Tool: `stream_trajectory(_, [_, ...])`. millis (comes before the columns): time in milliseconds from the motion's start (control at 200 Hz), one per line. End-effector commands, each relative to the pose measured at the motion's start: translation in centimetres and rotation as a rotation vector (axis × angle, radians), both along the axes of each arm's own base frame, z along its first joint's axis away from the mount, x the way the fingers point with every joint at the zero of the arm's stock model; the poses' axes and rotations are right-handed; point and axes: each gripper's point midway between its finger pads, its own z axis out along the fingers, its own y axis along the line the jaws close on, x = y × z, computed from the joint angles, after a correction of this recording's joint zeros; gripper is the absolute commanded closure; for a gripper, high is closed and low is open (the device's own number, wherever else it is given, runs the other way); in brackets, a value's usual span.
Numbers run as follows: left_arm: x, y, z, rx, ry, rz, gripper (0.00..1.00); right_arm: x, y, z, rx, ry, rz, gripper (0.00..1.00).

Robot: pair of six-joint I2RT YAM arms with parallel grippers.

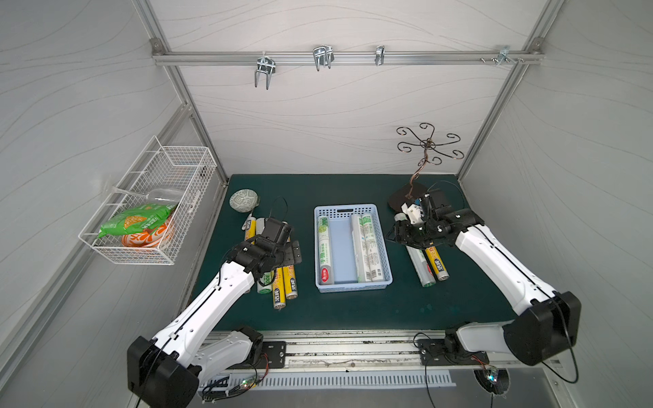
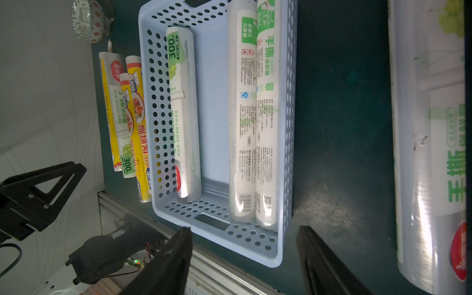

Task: Put the plastic wrap into the basket
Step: Place the plastic wrap in the basket, then pick up the plastic wrap from the center of the board.

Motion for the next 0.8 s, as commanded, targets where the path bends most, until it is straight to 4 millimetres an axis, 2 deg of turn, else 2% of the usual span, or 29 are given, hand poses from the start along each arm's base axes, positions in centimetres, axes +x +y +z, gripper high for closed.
stream_trajectory(0, [1.5, -1.0, 0.0, -0.050, -0.014, 0.017, 0.08, -1.6, -0.3, 0.9, 0.014, 0.007, 0.032, 0.30])
stream_trajectory(135, [2.3, -1.3, -1.4, -0.043, 0.028, 0.028, 0.13, -2.1, -0.1, 2.3, 0.046, -0.006, 0.036, 0.30])
stream_trajectory(325, [3.2, -2.0, -3.6, -0.041, 0.084, 0.032, 0.15, -2.4, -0.1, 4.0, 0.068, -0.031, 0.038, 0.30])
stream_trajectory(580, [4.0, -1.6, -5.9, -0.029, 0.132, 0.050, 0.19, -2.6, -0.1, 4.2, 0.074, -0.037, 0.043, 0.30])
stream_trajectory(795, [3.9, -1.4, -7.8, -0.032, 0.181, 0.050, 0.21, -2.4, 0.2, 4.1, 0.087, -0.022, 0.037, 0.30])
